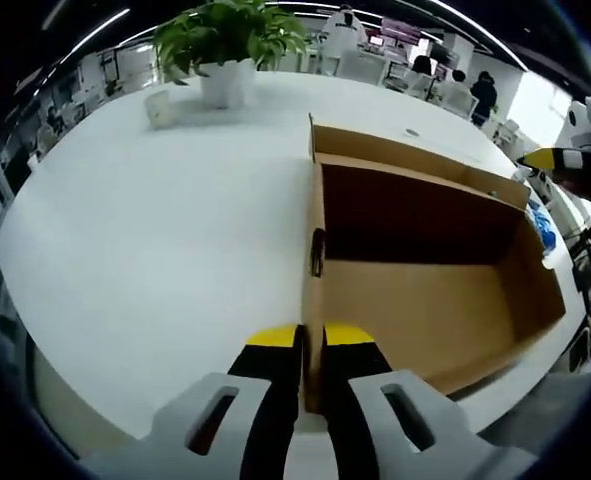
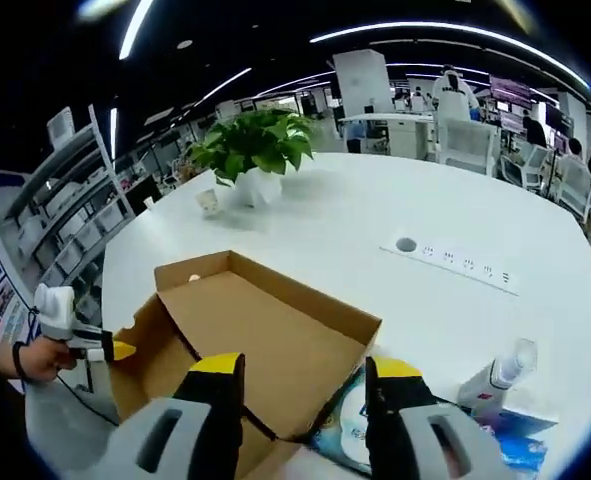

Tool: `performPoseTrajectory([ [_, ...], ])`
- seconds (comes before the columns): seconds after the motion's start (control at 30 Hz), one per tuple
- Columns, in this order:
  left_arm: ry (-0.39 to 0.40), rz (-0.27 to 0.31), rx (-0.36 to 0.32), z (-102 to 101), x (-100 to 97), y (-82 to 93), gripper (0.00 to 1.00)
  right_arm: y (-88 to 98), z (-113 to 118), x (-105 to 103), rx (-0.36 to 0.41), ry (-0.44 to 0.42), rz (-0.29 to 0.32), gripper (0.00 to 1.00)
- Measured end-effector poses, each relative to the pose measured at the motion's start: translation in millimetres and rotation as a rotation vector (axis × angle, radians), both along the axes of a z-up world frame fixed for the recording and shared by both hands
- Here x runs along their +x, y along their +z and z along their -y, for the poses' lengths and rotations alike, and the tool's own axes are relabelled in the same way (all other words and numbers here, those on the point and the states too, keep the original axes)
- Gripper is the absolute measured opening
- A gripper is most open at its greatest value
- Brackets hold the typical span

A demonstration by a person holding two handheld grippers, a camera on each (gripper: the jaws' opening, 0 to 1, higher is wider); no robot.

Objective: Operate the shoe box by opening the lid, removing the specified soft item, and placing it in the target area until the item is outside and the box remains undamaged.

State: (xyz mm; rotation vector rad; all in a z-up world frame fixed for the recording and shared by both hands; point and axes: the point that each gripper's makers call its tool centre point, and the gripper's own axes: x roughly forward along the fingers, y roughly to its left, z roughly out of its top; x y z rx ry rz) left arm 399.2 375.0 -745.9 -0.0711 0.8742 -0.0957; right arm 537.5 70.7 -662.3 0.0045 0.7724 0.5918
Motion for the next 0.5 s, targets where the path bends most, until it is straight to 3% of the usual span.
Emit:
performPoseTrajectory([
  [0.37,0.004,-0.008,0.003,1.0,-0.5,-0.3,0.05,-28.5,-3.0,34.3,-0.017,-0.005,-0.048,0.46],
  [0.5,0.01,-0.011,0.003,1.1,-0.5,-0.5,0.05,-42.4,-5.5,37.3,-0.049,0.011,-0.065,0.46],
])
